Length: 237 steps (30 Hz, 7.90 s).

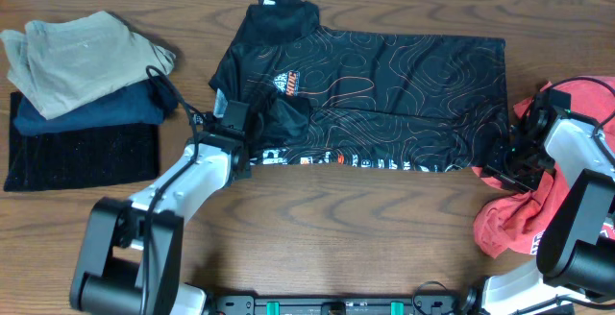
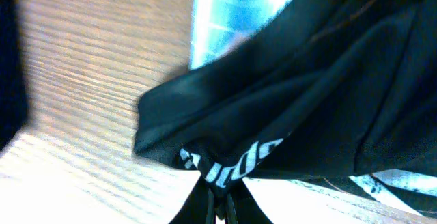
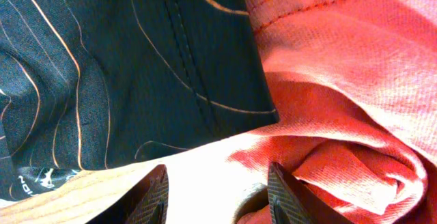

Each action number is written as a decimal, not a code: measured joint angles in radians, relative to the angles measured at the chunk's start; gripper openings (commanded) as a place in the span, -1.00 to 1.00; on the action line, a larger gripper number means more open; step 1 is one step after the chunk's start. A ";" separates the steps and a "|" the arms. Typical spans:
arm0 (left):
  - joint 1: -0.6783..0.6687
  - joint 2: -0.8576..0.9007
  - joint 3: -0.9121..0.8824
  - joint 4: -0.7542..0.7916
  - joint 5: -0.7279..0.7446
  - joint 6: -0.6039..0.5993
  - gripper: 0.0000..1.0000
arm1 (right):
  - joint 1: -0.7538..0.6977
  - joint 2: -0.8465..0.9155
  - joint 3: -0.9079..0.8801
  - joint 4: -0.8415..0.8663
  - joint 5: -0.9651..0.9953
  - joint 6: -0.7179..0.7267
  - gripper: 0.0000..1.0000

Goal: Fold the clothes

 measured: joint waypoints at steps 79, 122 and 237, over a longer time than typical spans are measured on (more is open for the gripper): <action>0.184 -0.061 0.000 0.257 0.269 0.109 -0.52 | -0.154 -0.056 0.191 -0.030 -0.211 -0.124 0.06; 0.182 0.089 0.084 -0.266 0.315 -0.071 -0.60 | -0.025 -0.069 -0.154 0.035 0.238 0.093 -0.98; 0.138 0.510 0.708 -0.147 0.348 0.143 -0.88 | 0.088 -0.075 0.056 0.174 -0.134 -0.117 0.49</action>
